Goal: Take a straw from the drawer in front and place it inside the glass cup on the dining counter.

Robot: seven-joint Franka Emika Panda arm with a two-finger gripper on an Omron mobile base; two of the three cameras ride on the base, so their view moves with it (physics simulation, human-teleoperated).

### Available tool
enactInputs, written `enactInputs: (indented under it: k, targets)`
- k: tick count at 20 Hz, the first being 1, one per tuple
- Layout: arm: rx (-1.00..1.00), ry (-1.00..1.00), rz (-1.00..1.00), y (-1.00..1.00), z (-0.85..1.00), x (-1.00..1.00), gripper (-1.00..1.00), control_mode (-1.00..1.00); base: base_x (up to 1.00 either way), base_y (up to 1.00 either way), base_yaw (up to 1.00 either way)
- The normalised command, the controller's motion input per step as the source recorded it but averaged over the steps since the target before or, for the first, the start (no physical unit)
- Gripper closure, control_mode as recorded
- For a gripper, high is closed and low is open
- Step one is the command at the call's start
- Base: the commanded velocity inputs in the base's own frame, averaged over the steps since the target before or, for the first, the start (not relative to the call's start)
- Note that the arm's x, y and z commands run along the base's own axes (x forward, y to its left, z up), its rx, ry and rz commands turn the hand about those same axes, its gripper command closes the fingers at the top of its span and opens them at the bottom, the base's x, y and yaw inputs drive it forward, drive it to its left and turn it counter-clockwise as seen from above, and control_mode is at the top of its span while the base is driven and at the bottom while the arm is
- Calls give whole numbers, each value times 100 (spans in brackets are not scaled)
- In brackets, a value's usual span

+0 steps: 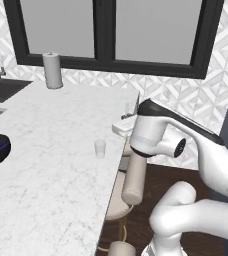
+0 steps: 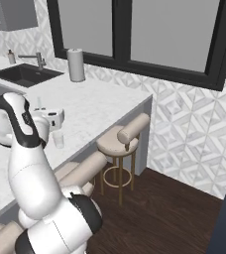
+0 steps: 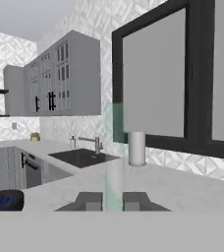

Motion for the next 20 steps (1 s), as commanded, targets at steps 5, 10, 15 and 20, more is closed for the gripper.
enactInputs:
  k: [5, 10, 15, 20]
  targets:
    - [0, 0, 12, 20, -29, 9, 100, -100, 0, 0, 0]
    - [0, 15, 5, 17, -9, 30, 100, -100, 0, 0, 0]
    - [0, 17, 5, 23, -1, 39, 100, -100, 0, 0, 0]
    - [2, 2, 8, 15, -4, 45, 100, -100, 0, 0, 0]
